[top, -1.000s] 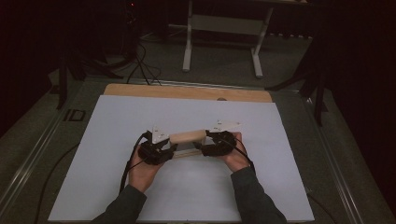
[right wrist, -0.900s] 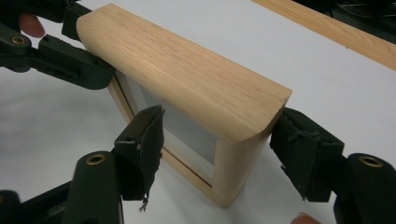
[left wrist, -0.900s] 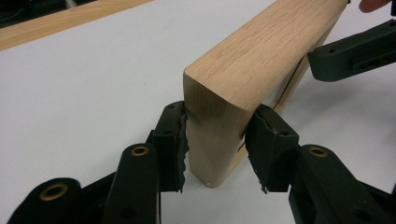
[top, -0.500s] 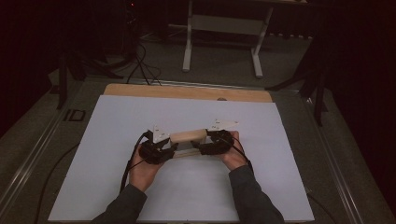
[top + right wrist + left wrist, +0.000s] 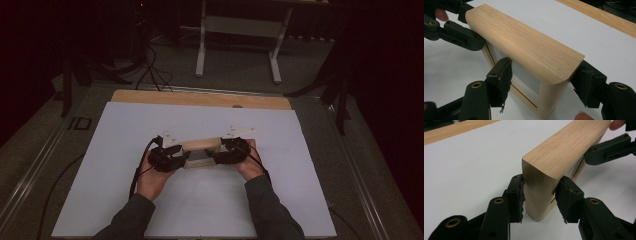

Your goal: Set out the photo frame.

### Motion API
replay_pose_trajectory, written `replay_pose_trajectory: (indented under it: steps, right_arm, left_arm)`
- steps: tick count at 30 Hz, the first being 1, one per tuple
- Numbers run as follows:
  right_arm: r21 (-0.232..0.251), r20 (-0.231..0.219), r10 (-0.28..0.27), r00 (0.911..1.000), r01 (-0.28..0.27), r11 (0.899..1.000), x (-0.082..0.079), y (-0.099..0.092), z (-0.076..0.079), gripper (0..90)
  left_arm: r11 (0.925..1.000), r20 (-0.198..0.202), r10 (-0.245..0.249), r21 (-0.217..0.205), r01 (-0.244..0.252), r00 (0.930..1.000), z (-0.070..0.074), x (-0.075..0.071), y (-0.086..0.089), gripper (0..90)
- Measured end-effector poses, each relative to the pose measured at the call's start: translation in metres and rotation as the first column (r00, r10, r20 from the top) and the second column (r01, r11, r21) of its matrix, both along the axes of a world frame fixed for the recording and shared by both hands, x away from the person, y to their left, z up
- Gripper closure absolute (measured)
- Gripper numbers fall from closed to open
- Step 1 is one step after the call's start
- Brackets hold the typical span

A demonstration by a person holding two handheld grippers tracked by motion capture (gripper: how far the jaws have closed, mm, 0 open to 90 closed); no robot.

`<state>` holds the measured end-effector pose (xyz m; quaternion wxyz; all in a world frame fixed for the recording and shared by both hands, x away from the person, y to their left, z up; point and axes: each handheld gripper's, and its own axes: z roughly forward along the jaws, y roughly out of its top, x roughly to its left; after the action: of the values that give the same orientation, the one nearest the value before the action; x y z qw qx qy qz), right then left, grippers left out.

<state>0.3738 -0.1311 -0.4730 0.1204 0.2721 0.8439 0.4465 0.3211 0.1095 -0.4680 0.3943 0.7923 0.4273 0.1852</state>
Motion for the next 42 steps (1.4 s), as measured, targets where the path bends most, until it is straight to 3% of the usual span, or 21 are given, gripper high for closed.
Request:
replay_pose_trajectory:
  steps: [15, 18, 21, 27, 35, 42]
  right_arm:
    - [-0.006, -0.002, -0.028, 0.9996, 0.028, 1.000, 0.002, 0.002, 0.002, 36.3]
    - [0.008, -0.011, -0.032, 0.9994, 0.032, 0.999, 0.004, 0.002, 0.002, 37.1]
    - [0.027, -0.014, -0.032, 0.9994, 0.032, 0.999, 0.005, 0.002, 0.003, 38.2]
    - [0.017, -0.004, -0.031, 0.9995, 0.031, 0.999, 0.004, 0.002, 0.003, 39.2]
    - [0.012, 0.000, -0.022, 0.9997, 0.022, 1.000, 0.005, 0.000, 0.003, 39.0]
    - [0.008, 0.008, -0.013, 0.9999, 0.013, 1.000, 0.003, -0.003, 0.003, 39.0]
  left_arm:
    - [0.9999, 0.006, 0.015, -0.004, -0.015, 0.9999, 0.002, 0.009, 0.001, 58.4]
    - [0.9991, 0.011, 0.041, -0.009, -0.041, 0.9991, 0.004, 0.012, 0.004, 65.8]
    - [0.9995, 0.019, 0.030, -0.002, -0.030, 0.9994, 0.003, 0.013, 0.002, 65.9]
    - [0.9996, 0.007, 0.020, -0.020, -0.019, 0.9998, 0.003, 0.014, 0.005, 65.3]
    - [0.9994, -0.006, 0.015, -0.030, -0.015, 0.9999, -0.001, 0.019, 0.007, 59.5]
    - [0.9951, 0.001, -0.052, -0.084, 0.052, 0.9987, -0.006, 0.028, 0.011, 48.2]
